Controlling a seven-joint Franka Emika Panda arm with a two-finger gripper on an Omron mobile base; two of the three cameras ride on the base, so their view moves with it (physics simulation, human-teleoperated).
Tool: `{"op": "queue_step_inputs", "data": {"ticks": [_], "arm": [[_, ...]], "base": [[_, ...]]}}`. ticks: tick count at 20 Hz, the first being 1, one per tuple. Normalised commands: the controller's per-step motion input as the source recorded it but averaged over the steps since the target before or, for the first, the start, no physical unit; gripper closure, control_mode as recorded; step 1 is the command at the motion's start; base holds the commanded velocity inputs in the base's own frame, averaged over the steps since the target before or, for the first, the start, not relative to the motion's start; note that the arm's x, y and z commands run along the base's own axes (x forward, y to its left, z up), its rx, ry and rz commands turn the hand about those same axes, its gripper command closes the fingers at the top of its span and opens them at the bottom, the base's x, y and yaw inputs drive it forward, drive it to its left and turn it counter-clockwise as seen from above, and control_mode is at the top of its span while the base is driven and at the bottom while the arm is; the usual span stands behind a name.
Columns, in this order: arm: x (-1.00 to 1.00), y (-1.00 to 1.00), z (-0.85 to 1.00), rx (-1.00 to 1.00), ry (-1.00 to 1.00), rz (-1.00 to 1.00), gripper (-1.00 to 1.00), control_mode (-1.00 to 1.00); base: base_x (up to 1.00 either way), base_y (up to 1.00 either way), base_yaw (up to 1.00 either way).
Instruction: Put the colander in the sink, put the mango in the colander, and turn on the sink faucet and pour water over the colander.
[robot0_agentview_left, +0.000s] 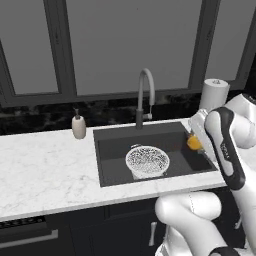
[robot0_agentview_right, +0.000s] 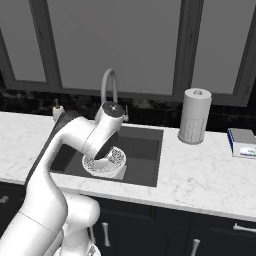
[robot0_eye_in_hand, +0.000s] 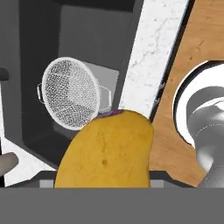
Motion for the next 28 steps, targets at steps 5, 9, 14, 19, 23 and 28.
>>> {"op": "queue_step_inputs", "data": {"ticks": [5, 9, 14, 19, 23, 28], "arm": [[0.33, -0.35, 0.0, 0.17, 0.36, -0.15, 1.0, -1.0], [0.48, 0.0, -0.08, 0.01, 0.29, -0.21, 1.0, -1.0], [0.29, 0.0, -0.51, 0.01, 0.05, -0.07, 1.0, -1.0], [0.25, 0.0, -0.61, 0.0, -0.03, 0.0, 1.0, -1.0], [0.42, 0.03, -0.51, 0.0, 0.01, 0.03, 1.0, -1.0], [0.49, 0.09, -0.38, 0.0, 0.07, 0.05, 1.0, -1.0]], "base": [[0.0, 0.0, 0.0], [0.0, 0.0, 0.0], [0.0, 0.0, 0.0], [0.0, 0.0, 0.0], [0.0, 0.0, 0.0], [0.0, 0.0, 0.0]]}}
